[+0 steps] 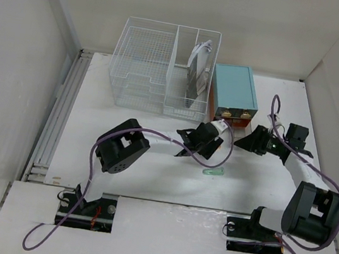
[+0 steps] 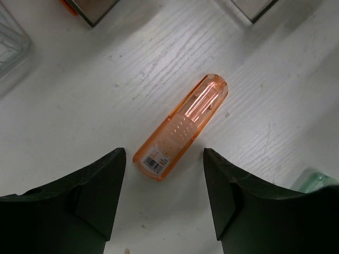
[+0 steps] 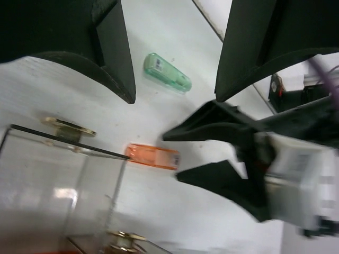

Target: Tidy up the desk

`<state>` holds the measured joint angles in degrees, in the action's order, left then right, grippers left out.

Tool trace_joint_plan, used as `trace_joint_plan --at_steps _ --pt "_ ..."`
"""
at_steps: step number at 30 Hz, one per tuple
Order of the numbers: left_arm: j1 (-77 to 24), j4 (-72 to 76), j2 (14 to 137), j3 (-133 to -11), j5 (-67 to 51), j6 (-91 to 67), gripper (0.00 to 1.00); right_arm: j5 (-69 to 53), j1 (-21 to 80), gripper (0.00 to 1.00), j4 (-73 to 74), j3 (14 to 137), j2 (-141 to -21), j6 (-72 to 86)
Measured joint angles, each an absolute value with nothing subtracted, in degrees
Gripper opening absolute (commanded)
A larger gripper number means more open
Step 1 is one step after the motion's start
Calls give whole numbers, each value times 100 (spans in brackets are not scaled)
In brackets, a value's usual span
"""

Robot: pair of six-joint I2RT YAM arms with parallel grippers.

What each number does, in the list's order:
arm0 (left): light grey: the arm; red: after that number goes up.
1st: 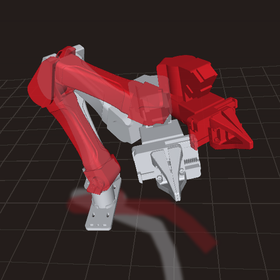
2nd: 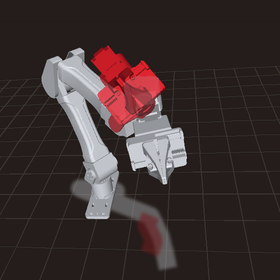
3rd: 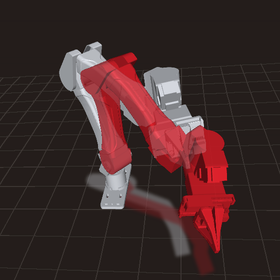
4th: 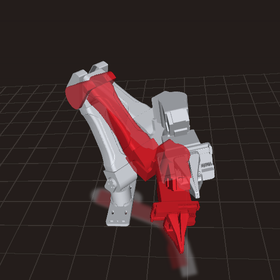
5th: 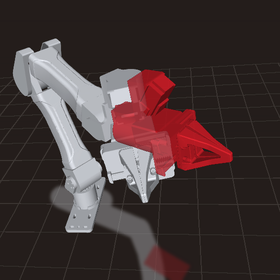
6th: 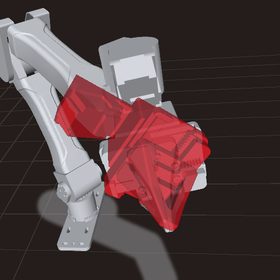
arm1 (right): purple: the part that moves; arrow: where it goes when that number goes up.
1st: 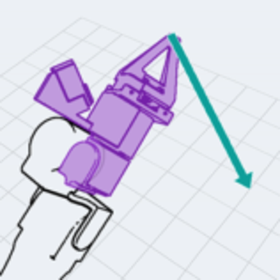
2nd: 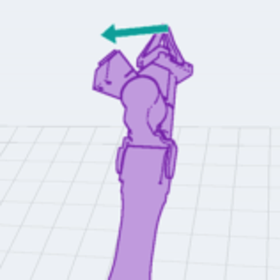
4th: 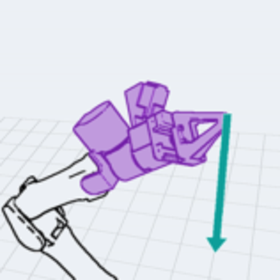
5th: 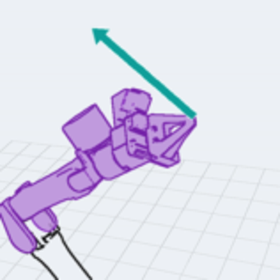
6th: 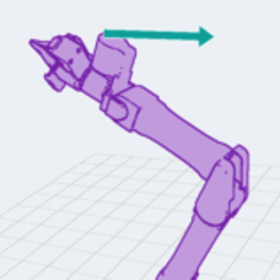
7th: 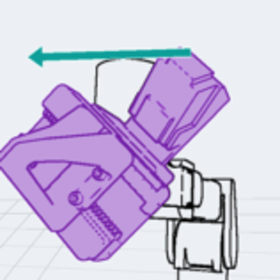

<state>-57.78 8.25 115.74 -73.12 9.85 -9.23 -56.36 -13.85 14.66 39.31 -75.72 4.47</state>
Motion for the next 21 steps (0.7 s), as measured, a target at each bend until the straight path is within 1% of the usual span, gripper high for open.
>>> trace_joint_plan --at_steps 2,4,5,7,8,12,13,15,18,21 --pt "-5774 891 11701 -7328 904 -766 57 -5813 -1391 67 1592 4014 -7454 416" --pt "-5767 941 11758 -7400 794 -659 54 -6051 -1400 67 1745 4147 -7432 368" --pt "-5763 972 11784 -7417 751 -600 54 -6139 -1420 67 1791 4246 -7432 329" --pt "-5756 1044 11826 -7443 659 -464 49 -6351 -1459 67 1898 4427 -7432 237" --pt "-5747 1066 11841 -7454 615 -414 42 -6453 -1472 67 1911 4504 -7432 187" --pt "-5695 1090 11902 -7537 432 -231 21 -6777 -1586 67 1925 4626 -7428 71" --pt "-5688 1081 11915 -7568 381 -198 9 -6834 -1616 67 1935 4626 -7426 40" --pt "-5675 1033 11920 -7601 298 -152 2 -6914 -1643 67 2012 4635 -7428 -104" --pt "-5660 980 11917 -7612 209 -150 0 -6945 -1645 67 2517 4845 -7428 -663" --pt "-5655 961 11869 -7566 148 -200 0 -6906 -1645 67 3315 5402 -7472 -1756"
